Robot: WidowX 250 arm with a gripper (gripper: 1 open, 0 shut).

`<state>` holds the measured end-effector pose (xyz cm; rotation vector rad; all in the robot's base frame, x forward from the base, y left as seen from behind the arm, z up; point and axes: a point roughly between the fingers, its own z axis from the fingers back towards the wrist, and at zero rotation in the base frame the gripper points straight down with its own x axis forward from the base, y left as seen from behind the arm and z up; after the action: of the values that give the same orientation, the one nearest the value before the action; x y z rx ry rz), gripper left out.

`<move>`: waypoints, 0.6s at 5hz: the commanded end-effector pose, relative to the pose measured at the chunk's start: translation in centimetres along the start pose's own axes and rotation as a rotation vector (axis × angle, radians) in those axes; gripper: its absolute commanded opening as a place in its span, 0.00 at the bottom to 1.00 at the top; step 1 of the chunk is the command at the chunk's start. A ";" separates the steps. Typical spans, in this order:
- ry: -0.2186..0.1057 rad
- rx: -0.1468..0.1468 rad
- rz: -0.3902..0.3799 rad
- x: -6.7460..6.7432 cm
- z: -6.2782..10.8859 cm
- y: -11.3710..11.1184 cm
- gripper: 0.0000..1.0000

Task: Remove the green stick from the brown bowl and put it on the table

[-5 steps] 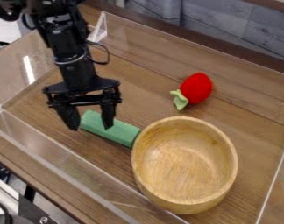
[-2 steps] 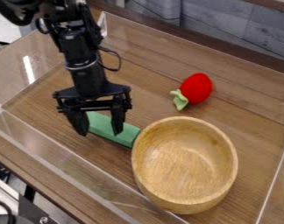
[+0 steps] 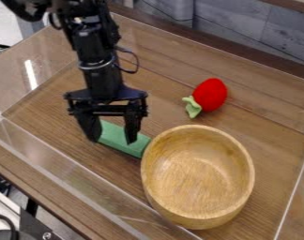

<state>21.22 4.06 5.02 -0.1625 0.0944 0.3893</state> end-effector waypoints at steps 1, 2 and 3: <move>-0.058 0.000 -0.020 1.1 1.3 0.6 0.00; -0.055 0.003 -0.023 1.3 1.6 1.7 0.00; -0.056 0.002 -0.002 0.8 1.5 2.3 0.00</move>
<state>20.79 6.34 5.23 -0.1599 0.0835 0.3910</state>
